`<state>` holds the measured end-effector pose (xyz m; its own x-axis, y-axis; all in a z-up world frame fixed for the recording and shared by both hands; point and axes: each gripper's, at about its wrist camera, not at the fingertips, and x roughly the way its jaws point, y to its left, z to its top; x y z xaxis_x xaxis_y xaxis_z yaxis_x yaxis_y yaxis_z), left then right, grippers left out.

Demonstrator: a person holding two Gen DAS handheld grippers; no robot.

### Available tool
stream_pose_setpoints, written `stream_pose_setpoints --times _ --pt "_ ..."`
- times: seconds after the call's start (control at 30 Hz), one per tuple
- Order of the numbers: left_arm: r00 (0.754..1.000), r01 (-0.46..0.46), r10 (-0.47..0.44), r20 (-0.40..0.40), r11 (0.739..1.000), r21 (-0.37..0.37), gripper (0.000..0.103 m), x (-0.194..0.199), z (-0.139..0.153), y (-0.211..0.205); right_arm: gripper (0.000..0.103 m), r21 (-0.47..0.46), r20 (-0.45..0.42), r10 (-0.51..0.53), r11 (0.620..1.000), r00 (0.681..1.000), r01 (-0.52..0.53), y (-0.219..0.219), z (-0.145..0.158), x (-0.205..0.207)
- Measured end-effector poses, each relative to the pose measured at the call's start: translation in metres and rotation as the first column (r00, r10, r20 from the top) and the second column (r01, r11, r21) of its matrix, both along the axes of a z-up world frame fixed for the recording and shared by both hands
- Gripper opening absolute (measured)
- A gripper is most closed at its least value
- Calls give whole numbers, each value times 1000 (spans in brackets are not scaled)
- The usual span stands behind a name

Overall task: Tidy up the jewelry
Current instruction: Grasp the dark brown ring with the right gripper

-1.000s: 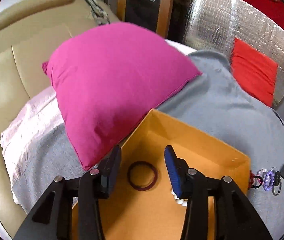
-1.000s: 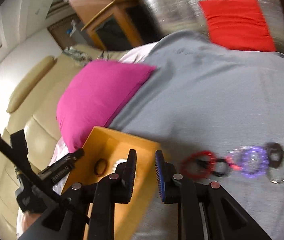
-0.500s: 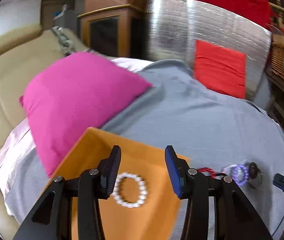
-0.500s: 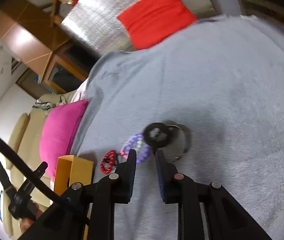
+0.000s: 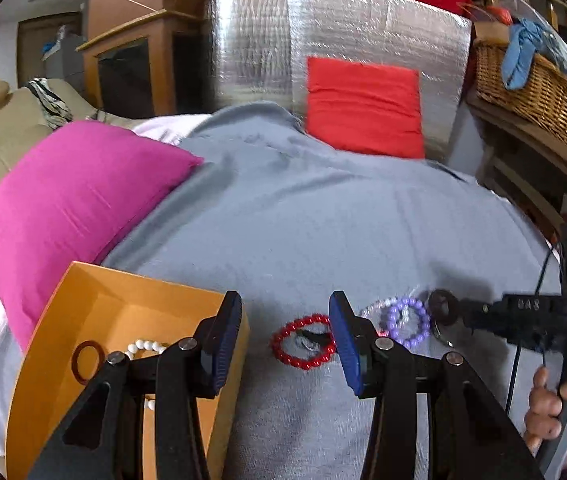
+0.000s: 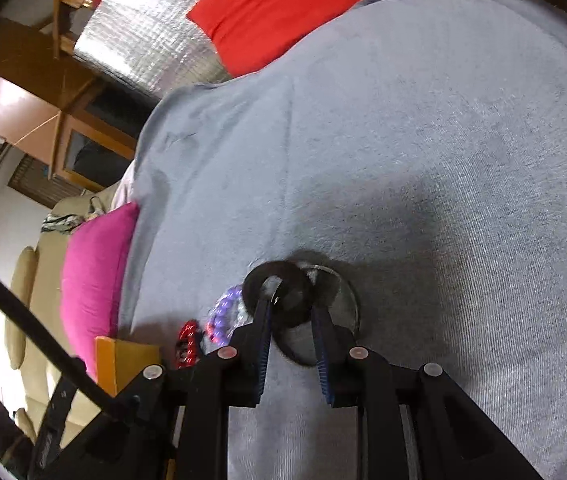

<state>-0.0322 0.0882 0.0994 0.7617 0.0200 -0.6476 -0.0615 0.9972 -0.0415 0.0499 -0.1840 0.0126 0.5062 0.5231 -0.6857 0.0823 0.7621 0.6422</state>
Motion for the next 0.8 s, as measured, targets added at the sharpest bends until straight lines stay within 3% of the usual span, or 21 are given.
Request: stream_pose_setpoints --times 0.2,0.27,0.3,0.4,0.6,0.7,0.8 --pt "998 39 -40 -47 999 -18 46 5 -13 -4 24 -18 -3 -34 999 999 34 7 -12 11" --pt "996 69 -70 -59 998 -14 46 8 -17 -12 18 -39 19 -24 999 1000 25 9 -11 12" --pt "995 82 -82 -64 997 -13 46 8 -19 -16 9 -51 29 -22 998 999 23 9 -10 11" --pt "987 130 -130 -90 991 0 46 12 -27 -30 9 -80 57 -11 997 998 15 6 -6 6" --pt "975 159 -155 -162 987 11 47 27 -53 -51 9 -49 109 -15 999 994 20 -20 10 -11" --pt "968 180 -183 -170 983 -33 47 30 -59 -61 9 -37 111 -32 999 993 36 -32 14 -17" --pt "967 191 -192 -167 981 -21 47 34 -65 -73 9 -67 96 -43 996 994 50 -43 15 -25"
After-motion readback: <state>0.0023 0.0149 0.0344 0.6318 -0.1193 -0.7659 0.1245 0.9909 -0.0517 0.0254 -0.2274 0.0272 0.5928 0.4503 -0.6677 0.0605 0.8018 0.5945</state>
